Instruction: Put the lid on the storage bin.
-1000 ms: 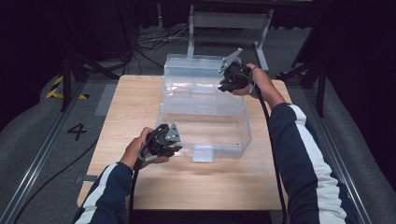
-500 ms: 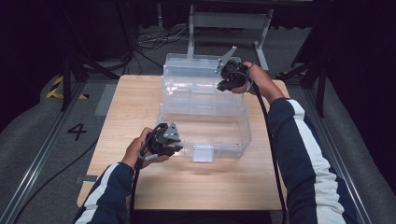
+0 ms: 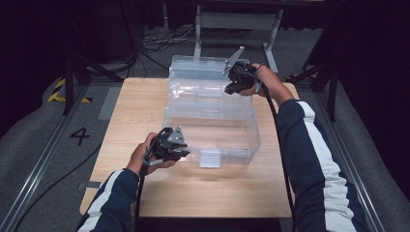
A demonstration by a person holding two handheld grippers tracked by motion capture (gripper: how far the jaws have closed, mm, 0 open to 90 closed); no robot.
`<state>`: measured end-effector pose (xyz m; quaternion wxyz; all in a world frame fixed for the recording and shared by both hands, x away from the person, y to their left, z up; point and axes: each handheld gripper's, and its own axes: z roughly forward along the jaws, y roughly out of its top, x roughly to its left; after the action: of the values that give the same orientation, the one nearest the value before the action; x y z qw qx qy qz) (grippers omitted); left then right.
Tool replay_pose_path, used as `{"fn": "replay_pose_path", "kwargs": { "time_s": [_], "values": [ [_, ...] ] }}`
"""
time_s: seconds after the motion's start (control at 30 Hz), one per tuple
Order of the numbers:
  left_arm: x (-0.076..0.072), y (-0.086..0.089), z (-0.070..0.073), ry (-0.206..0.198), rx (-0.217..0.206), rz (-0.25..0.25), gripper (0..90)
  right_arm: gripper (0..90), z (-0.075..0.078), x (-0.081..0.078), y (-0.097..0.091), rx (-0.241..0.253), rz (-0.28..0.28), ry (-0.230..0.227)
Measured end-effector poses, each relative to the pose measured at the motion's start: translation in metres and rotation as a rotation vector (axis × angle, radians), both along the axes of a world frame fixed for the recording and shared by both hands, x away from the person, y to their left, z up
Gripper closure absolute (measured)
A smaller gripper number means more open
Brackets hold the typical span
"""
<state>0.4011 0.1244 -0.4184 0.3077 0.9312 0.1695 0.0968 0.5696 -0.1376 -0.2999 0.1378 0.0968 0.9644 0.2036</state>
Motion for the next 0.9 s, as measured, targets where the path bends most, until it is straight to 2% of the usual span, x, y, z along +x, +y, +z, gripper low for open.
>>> {"fn": "replay_pose_path", "kwargs": {
  "time_s": [0.1, 0.3, 0.43, 0.57, 0.63, 0.73, 0.83, 0.9],
  "values": [
    [0.0, 0.001, -0.001, 0.002, -0.011, 0.002, 71.6, 86.6, 0.0, -0.001, 0.001, -0.004, 0.017, -0.011],
    [0.001, 0.001, -0.001, 0.004, -0.012, -0.003, 71.9, 88.1, 0.001, -0.002, -0.002, 0.007, 0.05, -0.002],
    [0.0, 0.0, -0.001, 0.007, -0.011, 0.004, 71.1, 88.3, 0.001, -0.005, -0.001, 0.0, 0.046, -0.013],
    [0.0, -0.004, -0.004, 0.008, 0.014, 0.001, 69.1, 88.8, 0.002, -0.008, 0.001, -0.014, 0.048, -0.02],
    [0.0, -0.005, -0.005, 0.009, 0.014, -0.001, 68.0, 88.9, 0.002, -0.013, 0.001, -0.022, 0.049, -0.033],
    [0.0, -0.005, -0.005, 0.007, 0.015, -0.001, 67.9, 89.1, 0.004, -0.017, 0.001, -0.022, 0.054, -0.026],
    [-0.002, -0.008, -0.004, -0.011, 0.058, -0.005, 67.2, 89.1, 0.007, -0.021, 0.002, -0.033, 0.066, -0.031],
    [-0.001, -0.007, -0.004, -0.005, 0.046, -0.001, 67.0, 89.2, 0.007, -0.025, 0.004, -0.042, 0.071, -0.046]
  ]
}}
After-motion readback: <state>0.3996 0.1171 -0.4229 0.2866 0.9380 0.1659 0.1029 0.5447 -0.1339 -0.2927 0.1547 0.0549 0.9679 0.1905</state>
